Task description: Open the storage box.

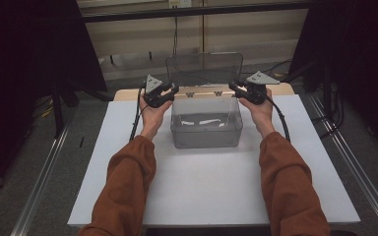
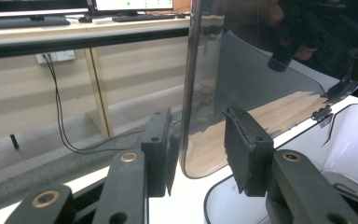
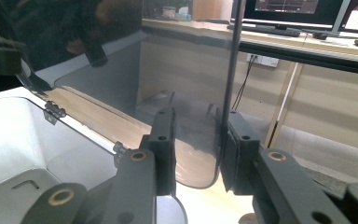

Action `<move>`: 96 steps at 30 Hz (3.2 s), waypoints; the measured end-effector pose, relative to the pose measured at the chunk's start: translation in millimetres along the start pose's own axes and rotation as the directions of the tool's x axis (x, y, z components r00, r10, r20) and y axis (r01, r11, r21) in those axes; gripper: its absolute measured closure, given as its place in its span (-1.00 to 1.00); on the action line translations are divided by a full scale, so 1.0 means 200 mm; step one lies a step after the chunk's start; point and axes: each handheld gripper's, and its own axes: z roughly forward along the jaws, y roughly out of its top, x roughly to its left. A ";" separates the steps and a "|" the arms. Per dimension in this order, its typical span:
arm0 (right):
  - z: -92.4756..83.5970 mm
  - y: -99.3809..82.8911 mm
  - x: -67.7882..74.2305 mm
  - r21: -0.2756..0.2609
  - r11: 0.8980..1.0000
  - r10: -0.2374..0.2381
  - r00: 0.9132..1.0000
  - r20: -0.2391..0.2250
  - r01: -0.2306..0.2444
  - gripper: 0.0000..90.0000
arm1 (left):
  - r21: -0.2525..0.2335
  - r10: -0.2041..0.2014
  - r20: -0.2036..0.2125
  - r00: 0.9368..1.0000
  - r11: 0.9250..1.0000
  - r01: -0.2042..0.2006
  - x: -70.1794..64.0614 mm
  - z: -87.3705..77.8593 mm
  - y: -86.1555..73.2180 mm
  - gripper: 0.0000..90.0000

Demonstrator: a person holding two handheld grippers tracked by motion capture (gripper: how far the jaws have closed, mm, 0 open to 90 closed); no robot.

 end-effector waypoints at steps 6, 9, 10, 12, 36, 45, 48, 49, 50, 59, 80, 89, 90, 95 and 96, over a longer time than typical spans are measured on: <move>0.01 0.00 -0.01 -0.002 1.000 0.009 1.000 -0.009 -0.009 0.55 | 0.020 -0.024 0.008 1.000 1.000 0.023 0.00 0.04 0.01 0.40; 0.01 0.00 -0.01 -0.006 1.000 0.014 1.000 -0.010 -0.014 0.55 | 0.037 -0.046 0.000 0.999 0.998 0.046 -0.01 0.05 0.01 0.41; 0.01 0.00 -0.02 -0.005 1.000 0.020 1.000 -0.010 -0.020 0.56 | 0.038 -0.051 -0.003 0.999 0.998 0.051 -0.01 0.06 0.01 0.41; 0.01 0.00 -0.02 -0.005 1.000 0.029 1.000 -0.008 -0.029 0.56 | 0.045 -0.057 -0.002 0.998 0.997 0.057 0.00 0.06 0.02 0.42; 0.04 -0.03 -0.05 0.032 0.993 0.111 0.994 -0.010 -0.111 0.62 | 0.078 -0.098 0.020 0.995 0.992 0.096 0.04 0.09 0.03 0.50; 0.05 -0.01 -0.06 0.062 0.989 0.139 0.990 -0.015 -0.138 0.62 | 0.104 -0.147 0.018 0.989 0.984 0.144 0.05 0.11 0.03 0.46; 0.06 -0.01 -0.06 0.072 0.984 0.165 0.986 -0.007 -0.164 0.62 | 0.121 -0.146 0.014 0.989 0.982 0.143 0.05 0.11 0.04 0.47; 0.06 -0.01 -0.06 0.074 0.983 0.168 0.986 -0.004 -0.167 0.62 | 0.119 -0.152 0.015 0.988 0.982 0.149 0.05 0.11 0.04 0.47; 0.06 0.00 -0.06 0.086 0.978 0.192 0.981 -0.001 -0.192 0.62 | 0.123 -0.148 0.016 0.989 0.982 0.145 0.05 0.11 0.04 0.46; 0.08 0.04 -0.06 0.145 0.958 0.245 0.969 0.027 -0.246 0.61 | 0.165 -0.156 0.005 0.988 0.974 0.153 0.05 0.12 0.06 0.44; 0.11 0.04 -0.07 0.183 0.925 0.328 0.943 0.056 -0.333 0.56 | 0.218 -0.192 -0.017 0.981 0.957 0.191 0.05 0.14 0.07 0.37; 0.13 0.03 -0.07 0.193 0.912 0.354 0.932 0.071 -0.361 0.52 | 0.241 -0.224 -0.035 0.974 0.944 0.226 0.05 0.16 0.06 0.26; 0.13 0.03 -0.08 0.195 0.911 0.357 0.932 0.070 -0.363 0.52 | 0.242 -0.234 -0.036 0.972 0.941 0.235 0.05 0.16 0.06 0.25; 0.14 0.02 -0.08 0.217 0.898 0.374 0.924 0.083 -0.383 0.47 | 0.261 -0.250 -0.049 0.967 0.931 0.254 0.05 0.17 0.05 0.18; 0.14 0.02 -0.08 0.226 0.891 0.383 0.919 0.088 -0.393 0.46 | 0.268 -0.254 -0.057 0.966 0.928 0.260 0.06 0.17 0.05 0.15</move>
